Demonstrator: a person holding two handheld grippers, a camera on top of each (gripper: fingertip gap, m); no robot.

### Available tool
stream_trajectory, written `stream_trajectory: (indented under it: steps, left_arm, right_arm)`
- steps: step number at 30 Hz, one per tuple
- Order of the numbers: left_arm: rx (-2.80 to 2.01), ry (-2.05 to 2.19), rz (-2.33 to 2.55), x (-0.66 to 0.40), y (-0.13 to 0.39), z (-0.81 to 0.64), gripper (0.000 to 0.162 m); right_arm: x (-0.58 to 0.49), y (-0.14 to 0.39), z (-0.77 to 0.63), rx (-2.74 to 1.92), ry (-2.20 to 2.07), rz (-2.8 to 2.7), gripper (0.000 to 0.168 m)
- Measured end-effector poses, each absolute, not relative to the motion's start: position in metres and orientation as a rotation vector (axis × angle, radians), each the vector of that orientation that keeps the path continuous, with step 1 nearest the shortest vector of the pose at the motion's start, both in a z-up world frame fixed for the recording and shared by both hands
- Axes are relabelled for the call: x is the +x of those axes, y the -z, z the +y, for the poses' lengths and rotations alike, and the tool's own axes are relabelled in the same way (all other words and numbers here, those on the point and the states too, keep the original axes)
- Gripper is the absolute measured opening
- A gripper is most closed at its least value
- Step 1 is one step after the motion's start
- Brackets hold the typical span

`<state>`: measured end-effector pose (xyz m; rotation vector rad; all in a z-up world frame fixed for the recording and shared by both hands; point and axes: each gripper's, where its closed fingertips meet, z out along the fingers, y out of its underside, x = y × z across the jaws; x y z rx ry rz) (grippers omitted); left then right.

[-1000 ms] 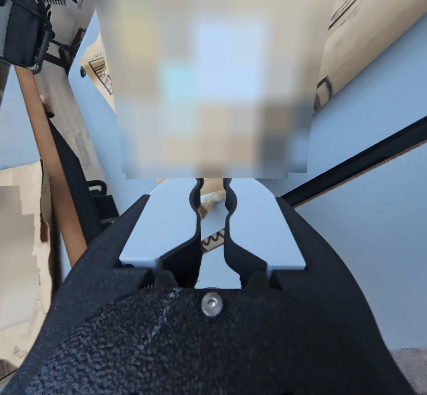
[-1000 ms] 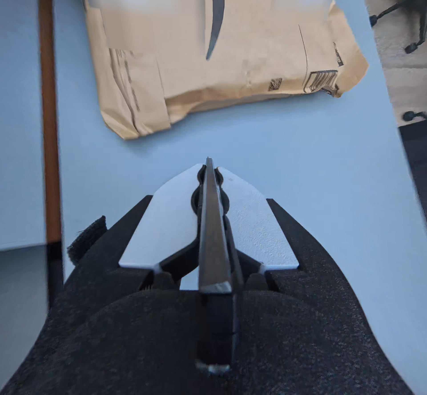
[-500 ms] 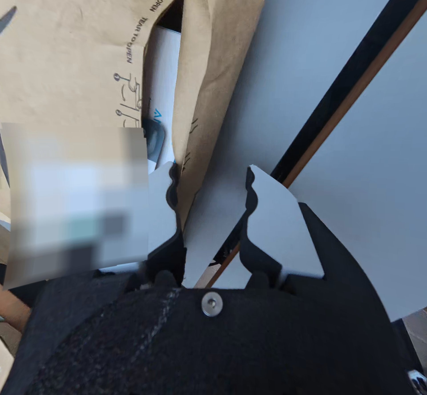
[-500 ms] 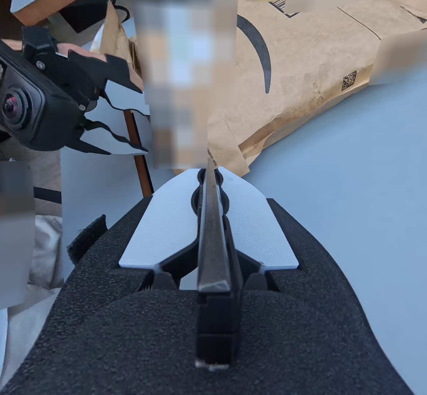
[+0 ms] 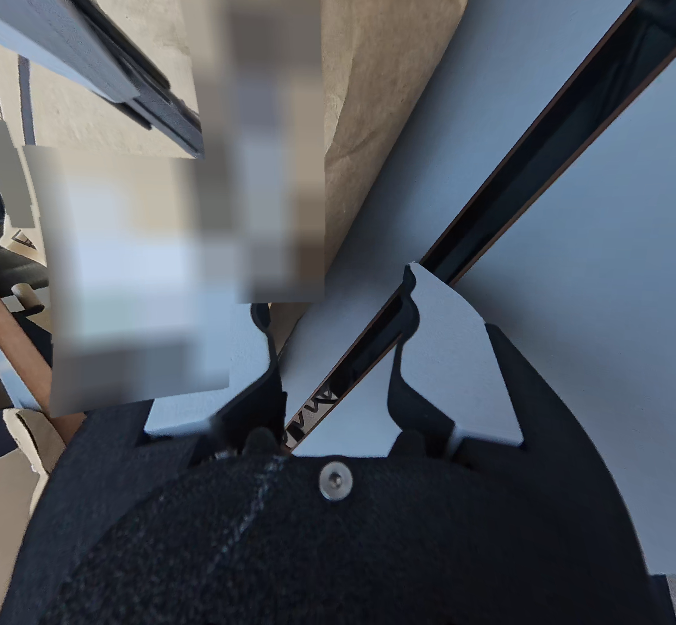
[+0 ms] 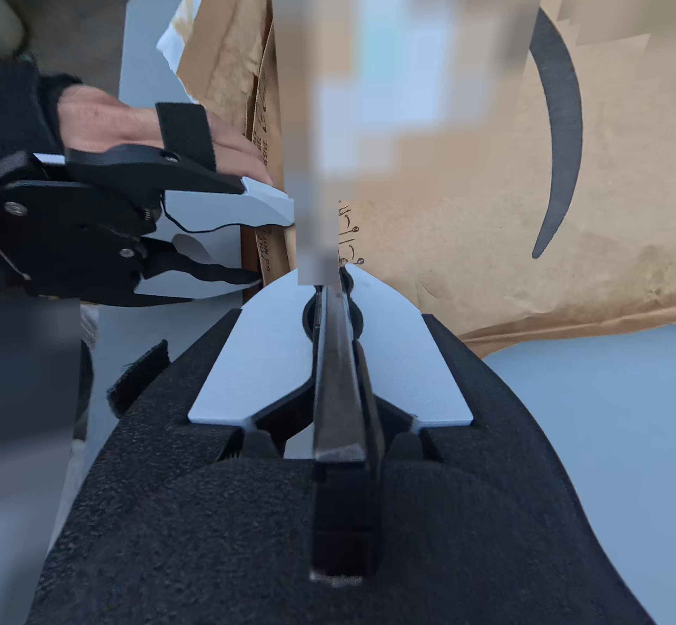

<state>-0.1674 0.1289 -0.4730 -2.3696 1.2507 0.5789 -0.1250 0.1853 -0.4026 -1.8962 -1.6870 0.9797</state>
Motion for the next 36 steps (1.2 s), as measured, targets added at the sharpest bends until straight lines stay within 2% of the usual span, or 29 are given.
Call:
stream_trajectory:
  steps: [3, 7, 11, 16, 18, 22, 25, 28, 31, 36]
  left_arm:
    - [-2.381, -0.568, 1.22, -0.167, 0.475, 0.121, 0.067]
    - [-2.367, -0.566, 1.153, -0.167, 0.484, 0.112, 0.056]
    - [-2.413, -0.488, 1.034, -0.168, 0.492, 0.114, 0.045]
    - [-2.471, -0.403, 1.018, -0.165, 0.496, 0.114, 0.044]
    - [-2.468, -0.38, 1.049, -0.164, 0.496, 0.116, 0.047]
    - [-2.371, -0.356, 0.997, -0.159, 0.466, 0.123, 0.051]
    - [-2.309, -0.367, 0.982, -0.167, 0.432, 0.118, 0.053]
    - [-2.31, -0.315, 0.928, -0.179, 0.405, 0.108, 0.057]
    - [-2.298, -0.23, 0.888, -0.179, 0.385, 0.104, 0.055]
    - [-2.318, -0.187, 0.948, -0.165, 0.383, 0.097, 0.054]
  right_arm:
    - [-0.126, 0.411, 0.185, -1.75, -0.793, -1.853, 0.006]
    - [-0.129, 0.411, 0.184, -1.458, -0.498, -1.949, 0.005]
    - [-0.129, 0.407, 0.19, -1.379, -0.363, -1.916, 0.005]
    - [-0.129, 0.388, 0.206, -1.379, -0.285, -1.794, 0.006]
    - [-0.13, 0.365, 0.233, -1.504, -0.331, -1.573, 0.006]
    - [-0.131, 0.308, 0.275, -1.74, -0.694, -1.186, 0.006]
    - [-0.102, 0.299, 0.281, -1.916, -0.935, -1.013, 0.006]
    - [-0.053, 0.325, 0.266, -2.143, -1.153, -0.795, 0.006]
    - [0.003, 0.367, 0.256, -2.361, -1.414, -0.302, 0.006]
    - [0.141, 0.397, 0.284, -1.897, -1.848, 0.851, 0.006]
